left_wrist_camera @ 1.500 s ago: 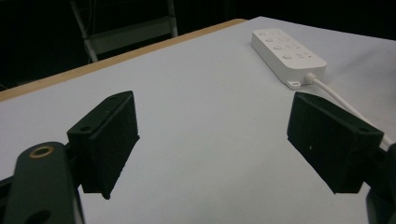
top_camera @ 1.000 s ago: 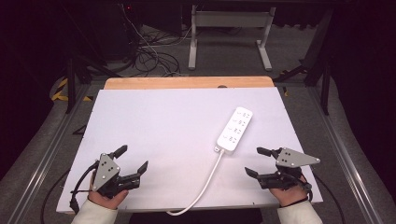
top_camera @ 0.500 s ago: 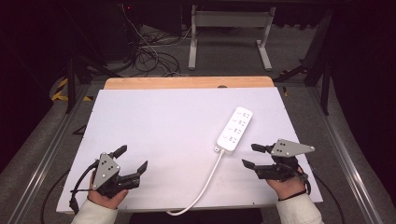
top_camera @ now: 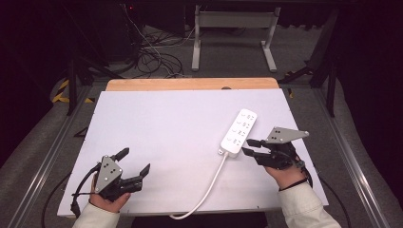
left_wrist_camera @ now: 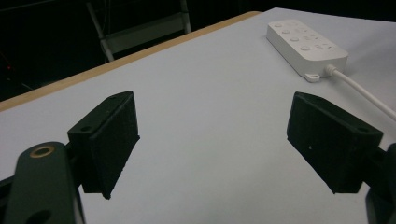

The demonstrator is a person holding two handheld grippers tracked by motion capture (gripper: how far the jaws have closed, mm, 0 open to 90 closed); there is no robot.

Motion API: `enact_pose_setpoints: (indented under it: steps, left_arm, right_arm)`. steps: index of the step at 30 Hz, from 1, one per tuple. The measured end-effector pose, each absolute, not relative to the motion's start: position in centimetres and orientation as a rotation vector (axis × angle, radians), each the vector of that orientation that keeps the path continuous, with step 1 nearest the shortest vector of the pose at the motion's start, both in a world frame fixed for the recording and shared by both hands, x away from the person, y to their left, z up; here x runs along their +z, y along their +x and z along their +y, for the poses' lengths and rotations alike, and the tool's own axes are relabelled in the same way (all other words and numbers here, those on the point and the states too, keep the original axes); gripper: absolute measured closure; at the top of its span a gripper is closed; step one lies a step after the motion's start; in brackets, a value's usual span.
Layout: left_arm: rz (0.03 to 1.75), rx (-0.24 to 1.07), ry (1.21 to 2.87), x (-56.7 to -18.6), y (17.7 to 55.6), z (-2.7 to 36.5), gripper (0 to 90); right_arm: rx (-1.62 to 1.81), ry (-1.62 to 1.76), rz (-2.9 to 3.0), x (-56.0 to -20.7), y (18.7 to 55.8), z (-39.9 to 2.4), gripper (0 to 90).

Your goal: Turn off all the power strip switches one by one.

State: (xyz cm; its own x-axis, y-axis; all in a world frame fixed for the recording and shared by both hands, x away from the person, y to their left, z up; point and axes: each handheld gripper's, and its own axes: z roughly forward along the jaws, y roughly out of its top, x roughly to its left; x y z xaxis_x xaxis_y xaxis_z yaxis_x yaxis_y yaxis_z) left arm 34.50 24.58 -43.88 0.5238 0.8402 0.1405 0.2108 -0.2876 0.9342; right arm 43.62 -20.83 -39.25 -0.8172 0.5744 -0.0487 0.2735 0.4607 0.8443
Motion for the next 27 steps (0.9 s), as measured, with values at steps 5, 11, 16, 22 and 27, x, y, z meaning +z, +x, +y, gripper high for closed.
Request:
enact_pose_setpoints:
  steps: [5, 11, 16, 22, 27]
  left_arm:
    - [0.879, 0.804, 1.786, -43.9, 34.5, 24.6, 17.1]
    - [0.878, 0.809, 1.785, -43.9, 34.5, 24.6, 17.1]
    - [0.878, 0.809, 1.788, -43.9, 34.5, 24.6, 17.1]
    - [0.879, 0.808, 1.792, -44.0, 34.6, 24.6, 17.2]
    - [0.885, 0.802, 1.789, -44.0, 34.6, 24.6, 17.2]
  right_arm:
    - [1.254, 0.731, 2.422, -38.8, 44.9, -19.8, 87.6]
    - [1.227, 0.73, 2.439, -38.6, 45.9, -18.8, 90.0]
    - [1.208, 0.713, 2.453, -38.5, 46.8, -17.8, 90.0]
    - [1.194, 0.712, 2.458, -38.5, 47.6, -17.3, 90.0]
    - [1.169, 0.718, 2.472, -38.9, 48.6, -16.9, 90.0]
